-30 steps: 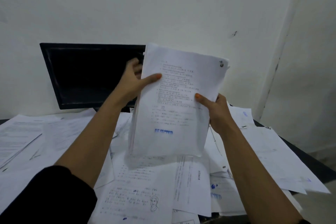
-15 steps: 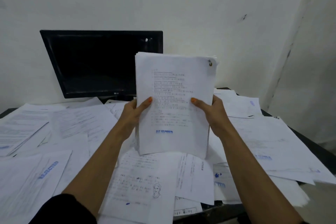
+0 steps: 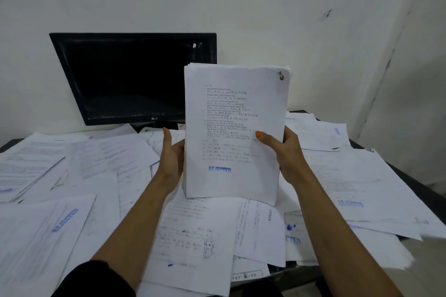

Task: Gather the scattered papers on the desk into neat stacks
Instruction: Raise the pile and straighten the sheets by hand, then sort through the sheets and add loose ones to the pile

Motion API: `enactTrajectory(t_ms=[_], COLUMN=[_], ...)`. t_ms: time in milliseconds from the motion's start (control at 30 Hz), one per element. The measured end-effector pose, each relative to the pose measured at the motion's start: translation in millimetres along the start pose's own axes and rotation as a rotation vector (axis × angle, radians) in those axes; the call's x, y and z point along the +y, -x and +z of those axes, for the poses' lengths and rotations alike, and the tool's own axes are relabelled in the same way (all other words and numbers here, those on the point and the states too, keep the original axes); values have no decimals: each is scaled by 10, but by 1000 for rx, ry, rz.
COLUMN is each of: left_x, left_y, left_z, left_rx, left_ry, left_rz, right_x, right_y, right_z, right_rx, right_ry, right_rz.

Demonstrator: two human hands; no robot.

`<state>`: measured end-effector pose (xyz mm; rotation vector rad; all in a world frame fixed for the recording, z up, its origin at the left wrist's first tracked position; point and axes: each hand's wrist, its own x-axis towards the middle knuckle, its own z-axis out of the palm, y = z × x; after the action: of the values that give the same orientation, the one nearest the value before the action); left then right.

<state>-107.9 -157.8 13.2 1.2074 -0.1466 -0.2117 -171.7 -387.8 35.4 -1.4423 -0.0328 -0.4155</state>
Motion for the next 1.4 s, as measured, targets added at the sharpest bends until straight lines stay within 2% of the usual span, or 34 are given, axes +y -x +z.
enactTrajectory(t_ms=[133, 267, 367, 500, 633, 700, 767, 900, 1100, 1267, 1400], left_x=[-75, -108, -200, -99, -23, -15, -34, -104, -134, -313, -450], left_y=[1, 7, -14, -23, -29, -48, -86, -204, -389, -525, -627], left_z=[78, 100, 129, 74, -56, -65, -67, -66, -49, 76, 117], left_rx=[-47, -27, -54, -105, -196, -206, -198, -119, -25, -37, -45], left_ry=[45, 67, 37, -56, -185, -214, -328, -519, -426, -376, -352], left_rz=[-46, -36, -33, -31, -170, -218, -208, -194, -141, -160, -184], right_x=[-21, 6, 45, 76, 152, 209, 297, 473, 605, 726, 893], right_y=[-2, -7, -25, -129, -184, -188, -200, -303, -476, -714, -909], right_z=[20, -21, 25, -1, -91, -104, -93, -203, -609, -814, -833], right_rx=[8, 11, 10, 57, -30, -79, -90, -72, 77, -45, -115], right_ry=[3, 35, 118, 92, 8, 42, 169, 660, 1067, 1373, 1465], right_rz=[-11, 8, 11, 28, 153, 204, 259, 370, 224, 221, 226])
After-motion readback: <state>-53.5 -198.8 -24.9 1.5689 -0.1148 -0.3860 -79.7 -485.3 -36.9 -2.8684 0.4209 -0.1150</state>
